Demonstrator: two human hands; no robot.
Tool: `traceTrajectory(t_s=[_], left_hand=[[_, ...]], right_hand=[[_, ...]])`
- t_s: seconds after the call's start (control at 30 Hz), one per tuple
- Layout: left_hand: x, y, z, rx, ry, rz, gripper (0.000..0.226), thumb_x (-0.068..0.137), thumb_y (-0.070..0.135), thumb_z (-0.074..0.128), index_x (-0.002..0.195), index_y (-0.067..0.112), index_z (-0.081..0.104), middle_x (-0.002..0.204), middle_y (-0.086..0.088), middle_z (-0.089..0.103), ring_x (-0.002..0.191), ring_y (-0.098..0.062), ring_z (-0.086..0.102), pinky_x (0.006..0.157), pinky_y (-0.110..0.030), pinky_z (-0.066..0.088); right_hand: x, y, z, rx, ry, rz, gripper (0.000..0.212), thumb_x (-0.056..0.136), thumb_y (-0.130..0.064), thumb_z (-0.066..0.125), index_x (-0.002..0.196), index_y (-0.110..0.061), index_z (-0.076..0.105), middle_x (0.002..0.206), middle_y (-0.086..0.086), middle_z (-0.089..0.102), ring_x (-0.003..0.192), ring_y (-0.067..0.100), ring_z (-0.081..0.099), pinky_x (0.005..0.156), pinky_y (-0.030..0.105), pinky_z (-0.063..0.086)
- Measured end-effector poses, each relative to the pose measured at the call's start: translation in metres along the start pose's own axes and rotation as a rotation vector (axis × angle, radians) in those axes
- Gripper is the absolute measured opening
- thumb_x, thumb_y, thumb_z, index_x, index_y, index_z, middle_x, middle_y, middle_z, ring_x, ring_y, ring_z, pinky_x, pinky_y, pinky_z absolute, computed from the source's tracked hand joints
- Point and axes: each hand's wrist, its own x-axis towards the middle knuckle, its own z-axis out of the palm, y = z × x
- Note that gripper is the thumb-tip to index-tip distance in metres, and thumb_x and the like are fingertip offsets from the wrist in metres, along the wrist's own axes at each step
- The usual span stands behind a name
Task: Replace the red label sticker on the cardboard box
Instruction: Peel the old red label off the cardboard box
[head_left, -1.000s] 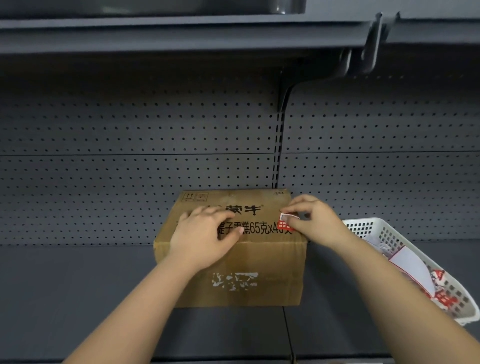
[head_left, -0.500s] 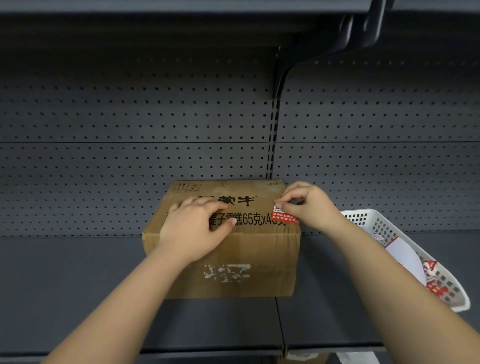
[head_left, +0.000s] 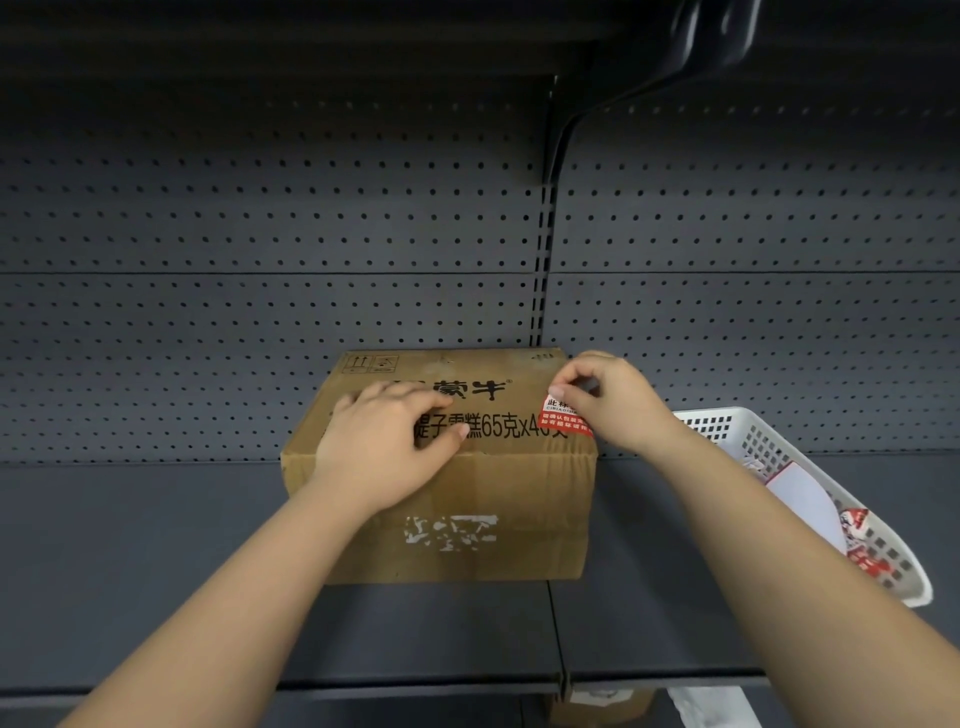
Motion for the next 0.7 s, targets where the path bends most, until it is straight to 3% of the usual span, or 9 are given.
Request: traceTrajectory(t_s=[0.27,0.37,0.5,0.7], left_hand=[[0.000,0.001,0.000,-0.003,0.002,0.005,0.051,0.085,0.067,0.039,0.125,0.038,0.056,0.134,0.011,0.057,0.127,-0.017,0.043,0.102,-0.046,0.032],[0.000,0.001,0.000,-0.003,0.002,0.002,0.051,0.085,0.066,0.040,0.124,0.038,0.057,0.133,0.011,0.057,0.127,-0.017,0.043,0.102,-0.046,0.032],[0.000,0.001,0.000,-0.005,0.002,0.001,0.052,0.085,0.067,0.039,0.123,0.037,0.058,0.133,0.011,0.058,0.127,-0.017,0.044,0.102,-0.046,0.032],[0.000,0.002,0.000,-0.008,0.010,0.004,0.050,0.085,0.066,0.041,0.122,0.036,0.059,0.132,0.011,0.058,0.126,-0.017,0.044,0.102,-0.047,0.032]], right_hand=[[-0.005,-0.001,0.000,0.024,-0.014,0.005,0.014,0.092,-0.023,0.054,0.080,-0.023,0.059,0.091,-0.003,0.063,0.095,0.021,0.056,0.082,0.034,0.046],[-0.010,-0.002,-0.001,0.116,-0.036,0.025,0.016,0.095,-0.021,0.049,0.080,-0.024,0.056,0.091,0.000,0.063,0.092,0.020,0.060,0.074,0.031,0.049],[-0.014,0.001,-0.004,0.289,-0.019,0.071,0.018,0.097,-0.017,0.044,0.084,-0.017,0.055,0.097,-0.001,0.068,0.097,0.022,0.063,0.085,0.036,0.050],[-0.024,0.012,-0.005,0.521,0.038,0.148,0.024,0.101,-0.019,0.034,0.087,-0.016,0.053,0.102,0.001,0.066,0.098,0.013,0.059,0.072,0.026,0.052]])
